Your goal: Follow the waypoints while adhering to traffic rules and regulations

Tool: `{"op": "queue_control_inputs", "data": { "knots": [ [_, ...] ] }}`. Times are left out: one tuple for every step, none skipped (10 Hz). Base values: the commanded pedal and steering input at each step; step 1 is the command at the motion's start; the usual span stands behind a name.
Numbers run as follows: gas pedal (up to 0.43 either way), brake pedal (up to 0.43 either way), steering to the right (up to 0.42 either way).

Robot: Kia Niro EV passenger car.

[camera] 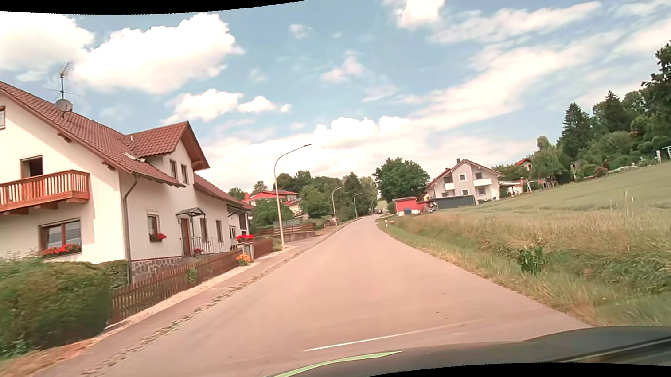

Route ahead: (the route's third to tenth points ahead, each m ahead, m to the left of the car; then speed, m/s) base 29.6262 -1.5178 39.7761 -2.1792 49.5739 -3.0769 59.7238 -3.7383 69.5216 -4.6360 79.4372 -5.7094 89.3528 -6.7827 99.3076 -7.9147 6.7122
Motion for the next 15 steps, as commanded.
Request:
{"op": "queue_control_inputs", "data": {
  "knots": [
    [0.311,0.0,0.068],
    [0.311,0.0,0.056],
    [0.319,0.0,0.042],
    [0.319,0.0,0.029],
    [0.319,0.0,0.02],
    [0.319,0.0,0.016],
    [0.319,0.0,0.011],
    [0.319,0.0,0.008],
    [0.319,0.0,0.004],
    [0.319,0.0,0.002],
    [0.319,0.0,0.001],
    [0.319,0.0,0.0],
    [0.319,0.0,0.001],
    [0.319,0.0,0.001],
    [0.311,0.0,0.001]
  ]
}}
